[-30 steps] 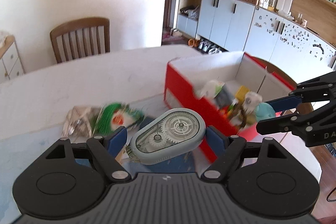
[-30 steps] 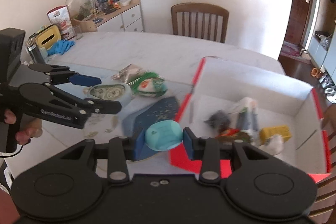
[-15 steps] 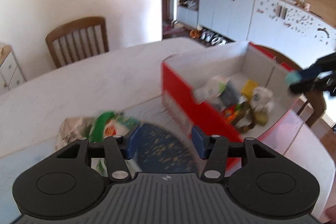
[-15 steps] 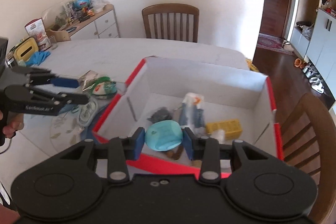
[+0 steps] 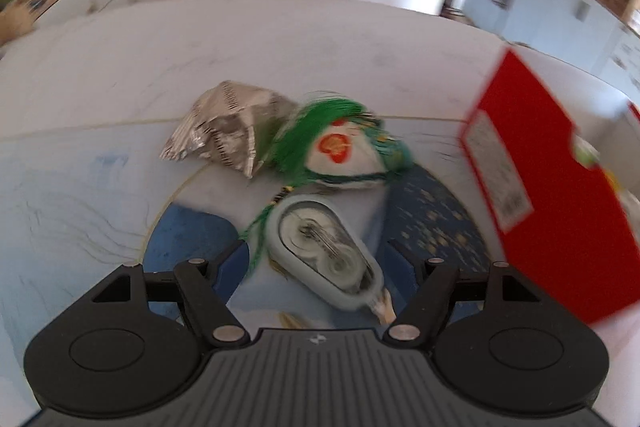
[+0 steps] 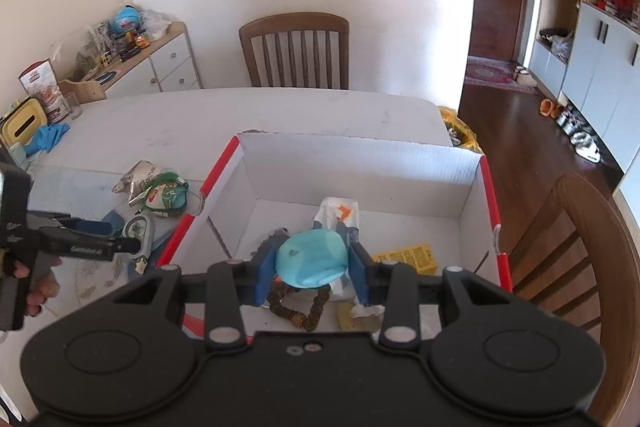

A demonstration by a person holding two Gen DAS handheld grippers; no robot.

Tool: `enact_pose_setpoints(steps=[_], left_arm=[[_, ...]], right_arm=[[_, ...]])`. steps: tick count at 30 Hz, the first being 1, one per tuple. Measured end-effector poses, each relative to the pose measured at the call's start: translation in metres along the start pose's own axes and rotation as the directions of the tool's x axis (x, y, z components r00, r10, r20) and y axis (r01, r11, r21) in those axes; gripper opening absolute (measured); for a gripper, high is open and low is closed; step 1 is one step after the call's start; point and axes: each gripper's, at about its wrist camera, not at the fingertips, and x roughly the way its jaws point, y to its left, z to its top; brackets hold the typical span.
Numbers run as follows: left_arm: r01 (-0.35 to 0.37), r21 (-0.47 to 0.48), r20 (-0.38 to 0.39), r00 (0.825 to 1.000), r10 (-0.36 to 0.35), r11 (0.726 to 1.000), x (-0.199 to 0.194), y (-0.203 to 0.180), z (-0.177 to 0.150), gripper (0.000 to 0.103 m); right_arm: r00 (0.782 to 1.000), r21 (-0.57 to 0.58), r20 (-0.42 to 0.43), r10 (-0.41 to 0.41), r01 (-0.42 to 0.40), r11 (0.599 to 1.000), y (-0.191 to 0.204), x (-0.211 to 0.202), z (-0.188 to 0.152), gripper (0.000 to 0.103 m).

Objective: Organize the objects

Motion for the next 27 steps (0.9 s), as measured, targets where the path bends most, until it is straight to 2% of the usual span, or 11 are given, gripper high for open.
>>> enact_pose_setpoints(steps=[7,13,14,15,16,27], left_arm=[[-0.094,-0.031,-0.004,0.996,0.094,0.995,0.015,-0.012,0.0,0.074],[-0.146,-0.048,0.004,0.989,0.146,0.988,0.017,-0.018,-0.001,0.072],[-0.15,-0.049,0.005,0.989,0.15,0.988,0.017,-0.019,-0.002,0.07],[-0.155,-0.046,0.01,0.988,0.155,0.987,0.017,-0.02,-0.003,0.063],[-0.157,-0.044,0.015,0.987,0.158,0.987,0.016,-0.022,-0.003,0.061],[-0.156,-0.08,0.042,0.986,0.16,0.984,0.001,-0.03,-0.009,0.056]], right_arm=[[1.0,0.012,-0.004,-0.027,0.027,1.0,-0.009,0.001,0.001,0.038],[0.999,0.014,-0.008,-0.035,0.035,0.999,-0.02,0.001,-0.002,0.038],[0.999,0.014,-0.009,-0.034,0.035,0.999,-0.021,0.001,-0.001,0.038],[0.999,0.013,-0.01,-0.034,0.034,0.999,-0.023,0.002,-0.002,0.038],[0.999,0.013,-0.011,-0.033,0.033,0.999,-0.025,0.002,-0.002,0.038],[1.0,-0.003,-0.014,-0.007,0.007,1.0,-0.043,0.007,-0.002,0.038]])
